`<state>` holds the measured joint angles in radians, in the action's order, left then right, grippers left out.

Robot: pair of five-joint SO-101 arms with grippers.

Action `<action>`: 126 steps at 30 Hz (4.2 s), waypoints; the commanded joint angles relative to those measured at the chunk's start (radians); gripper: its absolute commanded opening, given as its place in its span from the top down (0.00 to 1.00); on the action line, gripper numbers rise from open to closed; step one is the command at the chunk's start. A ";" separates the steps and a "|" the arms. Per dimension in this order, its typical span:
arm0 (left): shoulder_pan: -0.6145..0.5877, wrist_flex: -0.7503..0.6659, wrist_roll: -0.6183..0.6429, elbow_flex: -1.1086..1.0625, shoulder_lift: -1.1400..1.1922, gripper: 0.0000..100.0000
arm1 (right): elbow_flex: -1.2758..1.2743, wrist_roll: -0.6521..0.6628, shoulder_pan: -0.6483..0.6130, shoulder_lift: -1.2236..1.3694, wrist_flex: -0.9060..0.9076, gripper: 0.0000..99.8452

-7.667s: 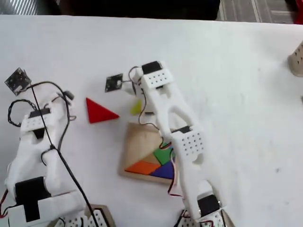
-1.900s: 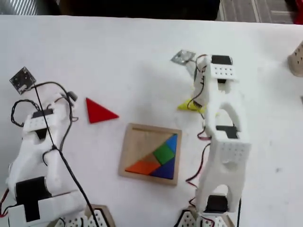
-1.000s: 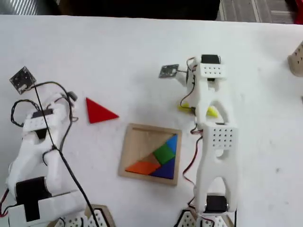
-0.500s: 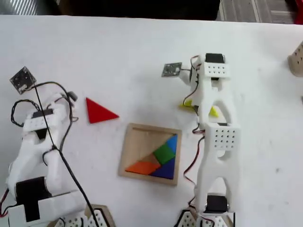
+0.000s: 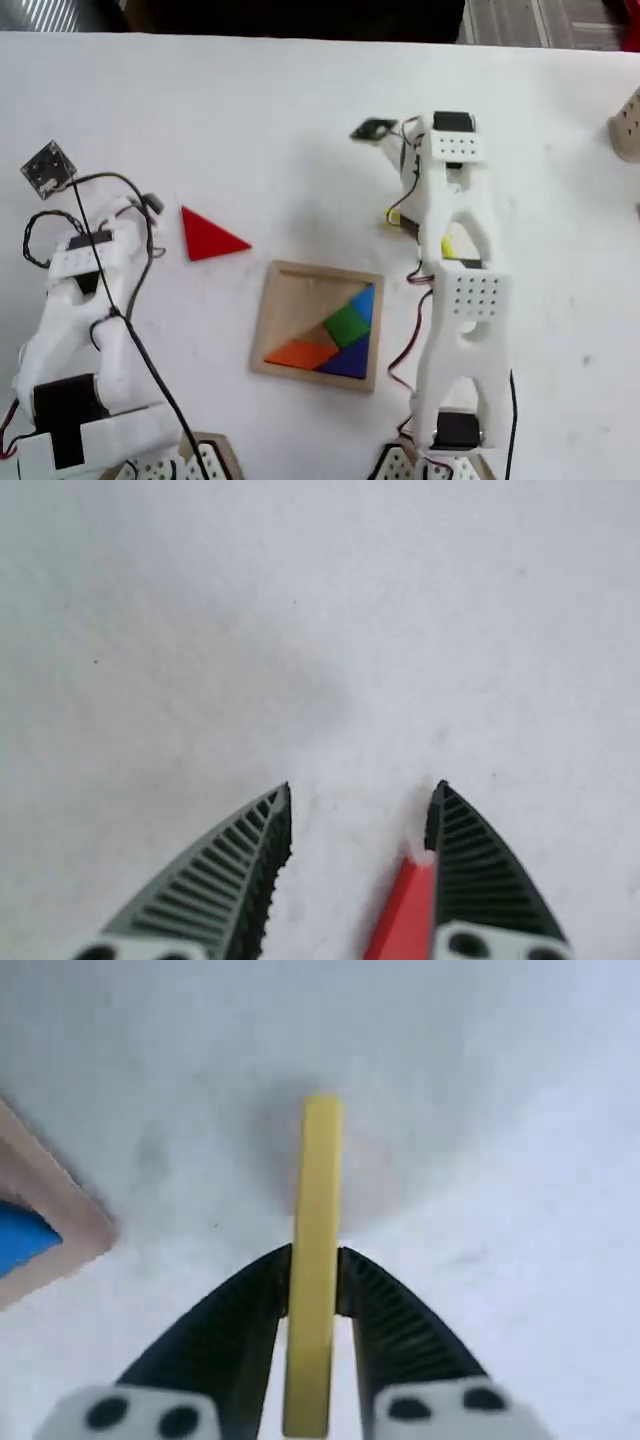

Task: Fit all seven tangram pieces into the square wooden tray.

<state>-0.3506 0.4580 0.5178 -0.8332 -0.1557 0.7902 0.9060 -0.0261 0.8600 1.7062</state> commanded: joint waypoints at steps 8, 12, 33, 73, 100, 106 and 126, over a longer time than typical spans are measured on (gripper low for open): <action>0.013 -0.021 -0.014 0.006 -0.039 0.77 | -0.233 -0.601 -0.084 -0.387 0.015 0.98; 0.013 -0.021 -0.014 0.006 -0.039 0.77 | -0.396 -0.779 -0.156 -0.538 0.013 0.98; 0.012 -0.021 -0.014 0.005 -0.039 0.77 | -0.571 -1.430 -0.673 -0.441 -0.079 0.98; 0.015 -0.021 -0.014 0.002 -0.039 0.77 | -0.605 -1.111 -0.791 -0.526 0.012 0.81; 0.117 -0.021 -0.063 -0.025 -0.047 0.77 | -1.428 -0.775 0.024 -1.346 -0.444 0.97; 0.159 -0.021 -0.147 -0.041 -0.048 0.77 | -1.676 -0.781 0.125 -1.348 -0.763 0.98; 0.219 0.032 -0.150 -0.043 -0.048 0.96 | -1.741 -0.773 0.151 -1.337 -0.877 0.98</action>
<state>-0.1465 0.4810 0.3798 -0.8777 -0.1588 -0.9498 0.1204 0.1212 -0.4549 0.8485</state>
